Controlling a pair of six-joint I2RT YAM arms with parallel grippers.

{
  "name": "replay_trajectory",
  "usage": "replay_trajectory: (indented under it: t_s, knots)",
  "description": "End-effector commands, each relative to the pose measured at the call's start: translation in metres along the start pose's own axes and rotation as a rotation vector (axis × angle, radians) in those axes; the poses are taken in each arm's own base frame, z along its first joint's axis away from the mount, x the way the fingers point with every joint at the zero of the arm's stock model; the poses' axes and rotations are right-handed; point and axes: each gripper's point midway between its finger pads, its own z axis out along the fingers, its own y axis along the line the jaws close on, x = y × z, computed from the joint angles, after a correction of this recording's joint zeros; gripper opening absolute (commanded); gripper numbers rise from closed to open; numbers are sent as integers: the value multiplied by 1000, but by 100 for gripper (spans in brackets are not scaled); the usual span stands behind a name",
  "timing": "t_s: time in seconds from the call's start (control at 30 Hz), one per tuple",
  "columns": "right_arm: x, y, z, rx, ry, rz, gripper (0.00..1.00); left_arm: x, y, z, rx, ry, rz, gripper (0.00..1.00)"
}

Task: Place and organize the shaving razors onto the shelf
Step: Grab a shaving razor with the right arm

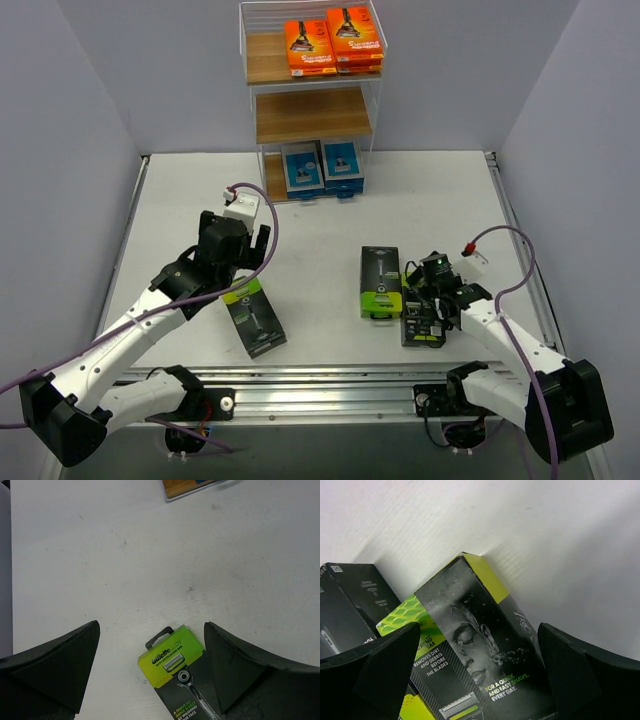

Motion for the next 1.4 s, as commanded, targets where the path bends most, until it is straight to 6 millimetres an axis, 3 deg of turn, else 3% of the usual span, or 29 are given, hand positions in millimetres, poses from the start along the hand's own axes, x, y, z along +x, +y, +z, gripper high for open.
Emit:
replay_trajectory:
  t_s: [0.0,0.13,0.3,0.33,0.4,0.43,0.5,0.53,0.6,0.67,0.73,0.77,0.87,0.9,0.97,1.1,1.2,1.23,1.3,1.37]
  knots:
    - [36,18,3,-150,142,-88,98,-22,-2,-7,19,-50,-35,94]
    - [38,58,-3,-308,135,-66,92,-22,-2,-6,17,-44,-28,94]
    - [52,102,-7,-390,137,-171,96,-22,0,-8,8,-48,-29,94]
    - [49,122,-12,-450,128,-173,96,-22,0,-8,8,-51,-30,94]
    - [68,141,-15,-515,187,-209,95,-23,0,-8,8,-55,-29,94]
    - [65,164,-22,-589,177,-214,95,-22,0,-7,10,-51,-27,94]
    - [80,189,-32,-674,200,-262,94,-19,-2,-4,10,-40,-19,94]
    - [77,206,-41,-727,177,-307,94,-19,-2,-4,10,-37,-16,94]
    - [85,222,-52,-787,188,-363,95,-17,-5,-2,14,-26,-11,94]
    - [76,246,-68,-892,156,-385,95,-16,-6,-1,17,-21,-7,94]
    - [71,258,-76,-942,145,-409,95,-16,-7,-1,22,-22,-8,94]
    - [60,269,-83,-962,113,-424,95,-16,-8,0,23,-22,-7,94]
    - [38,268,-84,-888,50,-441,95,-15,-8,0,23,-19,-8,94]
    - [24,265,-93,-874,22,-429,94,-15,-8,0,23,-19,-8,94]
    - [3,256,-94,-800,-53,-382,91,-16,-8,0,26,-19,-10,94]
    - [-4,242,-120,-849,-60,-293,80,-16,-11,0,38,-18,-12,94]
    - [15,228,-127,-865,-6,-227,70,-17,-11,0,40,-20,-12,94]
    - [30,217,-123,-847,24,-191,68,-18,-11,-1,40,-21,-15,94]
    - [48,213,-135,-885,34,-164,63,-18,-12,-1,49,-24,-14,94]
    - [78,203,-135,-881,92,-149,60,-17,-12,-2,50,-26,-16,94]
